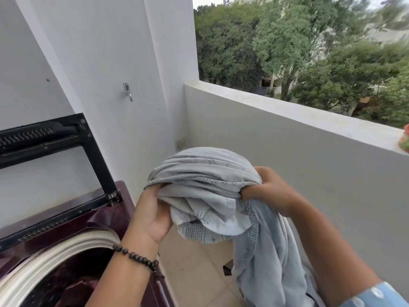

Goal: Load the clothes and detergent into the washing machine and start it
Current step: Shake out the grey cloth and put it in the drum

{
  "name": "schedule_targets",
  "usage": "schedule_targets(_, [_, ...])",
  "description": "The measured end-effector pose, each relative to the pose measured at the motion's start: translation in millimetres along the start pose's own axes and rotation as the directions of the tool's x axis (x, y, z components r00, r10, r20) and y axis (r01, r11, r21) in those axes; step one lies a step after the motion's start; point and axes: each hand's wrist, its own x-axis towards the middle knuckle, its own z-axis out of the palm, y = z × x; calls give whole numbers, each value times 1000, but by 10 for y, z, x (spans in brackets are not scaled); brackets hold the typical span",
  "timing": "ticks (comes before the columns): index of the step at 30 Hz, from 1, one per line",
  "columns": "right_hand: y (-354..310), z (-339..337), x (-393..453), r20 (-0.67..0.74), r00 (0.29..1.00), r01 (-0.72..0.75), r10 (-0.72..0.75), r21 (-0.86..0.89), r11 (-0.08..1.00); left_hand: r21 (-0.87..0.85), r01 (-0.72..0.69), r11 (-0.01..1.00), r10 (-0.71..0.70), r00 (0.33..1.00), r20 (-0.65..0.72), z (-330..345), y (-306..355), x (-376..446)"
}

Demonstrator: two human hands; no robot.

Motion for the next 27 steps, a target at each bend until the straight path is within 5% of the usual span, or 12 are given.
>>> schedule_targets(4, [-186,-305,9,54,991,-105,120,-229,968,538,-145,831,97,988,116,-212,266,-45])
schedule_targets(7, [-342,-202,56,185,965,-66,184,-508,859,794,-338,505,6,922,388,63,349,-124])
schedule_targets(10, [-486,3,109,384,892,75,237,-644,762,879,-476,27,-236,851,468,506,140,-148])
schedule_targets(12, [-549,22,124,460,846,117,271,-656,746,870,-487,-76,-304,842,445,657,-79,-134])
schedule_targets(16, [-358,-163,87,449,876,143,175,-588,796,927,-376,0,-173,913,371,685,-310,-11])
schedule_targets(19, [-2,-374,-15,378,921,36,99,-335,942,939,-338,60,-120,932,343,662,-328,70])
schedule_targets(27, [696,-465,-268,347,934,-102,83,36,994,693,-227,684,10,953,302,651,-238,267])
